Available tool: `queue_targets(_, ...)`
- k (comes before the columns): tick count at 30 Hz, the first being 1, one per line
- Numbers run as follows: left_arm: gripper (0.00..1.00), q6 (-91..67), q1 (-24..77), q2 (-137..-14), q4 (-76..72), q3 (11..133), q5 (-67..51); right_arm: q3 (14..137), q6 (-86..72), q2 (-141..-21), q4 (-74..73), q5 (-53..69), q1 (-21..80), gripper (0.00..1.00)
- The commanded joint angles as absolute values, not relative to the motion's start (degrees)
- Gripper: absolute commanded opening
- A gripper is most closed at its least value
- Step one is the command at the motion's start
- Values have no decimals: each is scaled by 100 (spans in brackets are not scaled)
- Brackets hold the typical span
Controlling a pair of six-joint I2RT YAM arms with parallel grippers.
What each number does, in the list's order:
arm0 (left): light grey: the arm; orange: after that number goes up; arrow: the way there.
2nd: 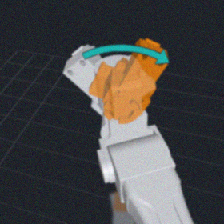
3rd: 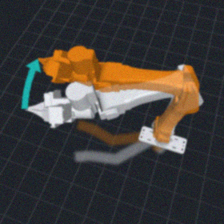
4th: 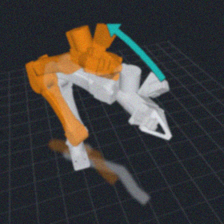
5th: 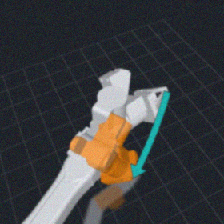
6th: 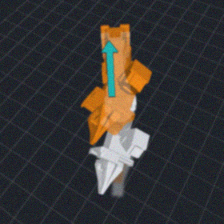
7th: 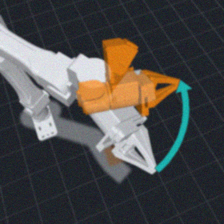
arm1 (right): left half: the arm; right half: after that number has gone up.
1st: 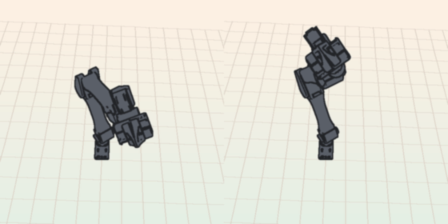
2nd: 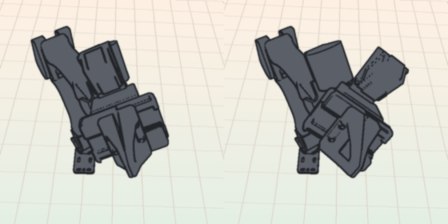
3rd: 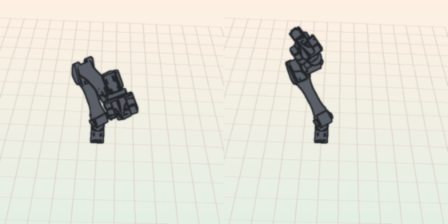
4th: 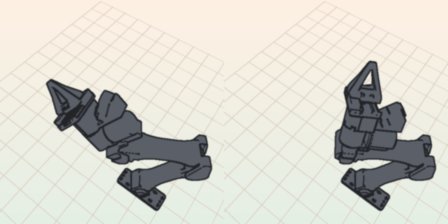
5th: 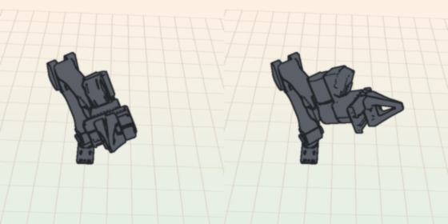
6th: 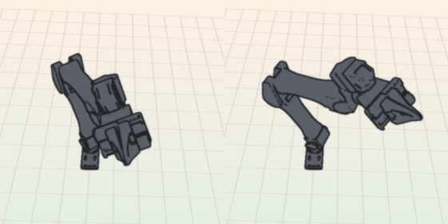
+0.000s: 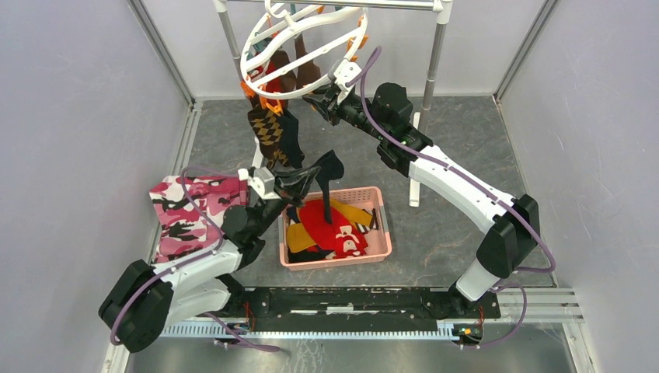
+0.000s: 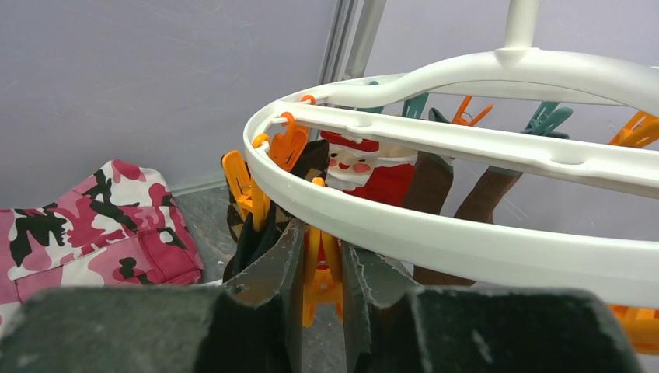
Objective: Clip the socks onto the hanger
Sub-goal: Open the clamp at the hanger.
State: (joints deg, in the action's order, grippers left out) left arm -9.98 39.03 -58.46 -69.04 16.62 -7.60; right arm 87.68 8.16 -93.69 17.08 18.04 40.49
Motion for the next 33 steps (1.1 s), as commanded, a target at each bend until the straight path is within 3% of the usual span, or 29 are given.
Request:
queue_targets(1, 2, -1338, 3457, -6187, -7281, 2137, -820, 8825, 690, -9120, 1758, 2117, 4078, 2)
queue_targets(7, 2, -2347, 2552, -7168, -8633, 2428, -1967, 8818, 799, -9083, 1682, 2359, 4055, 0)
queue_targets(13, 2, -2229, 2452, -7451, -8947, 2620, -1938, 8815, 813, -9053, 1621, 2295, 4051, 0)
queue_targets(24, 2, -617, 2401, -7094, -8355, 2530, -2532, 8791, 959, -9015, 1515, 2741, 4030, 0)
queue_targets(28, 2, -862, 2202, -7153, -7747, 3002, -3399, 8755, 1027, -8983, 1492, 2997, 4000, 0)
queue_targets(33, 2, -1369, 2032, -7334, -7799, 3276, -3558, 8760, 1007, -8982, 1436, 3174, 3951, 0)
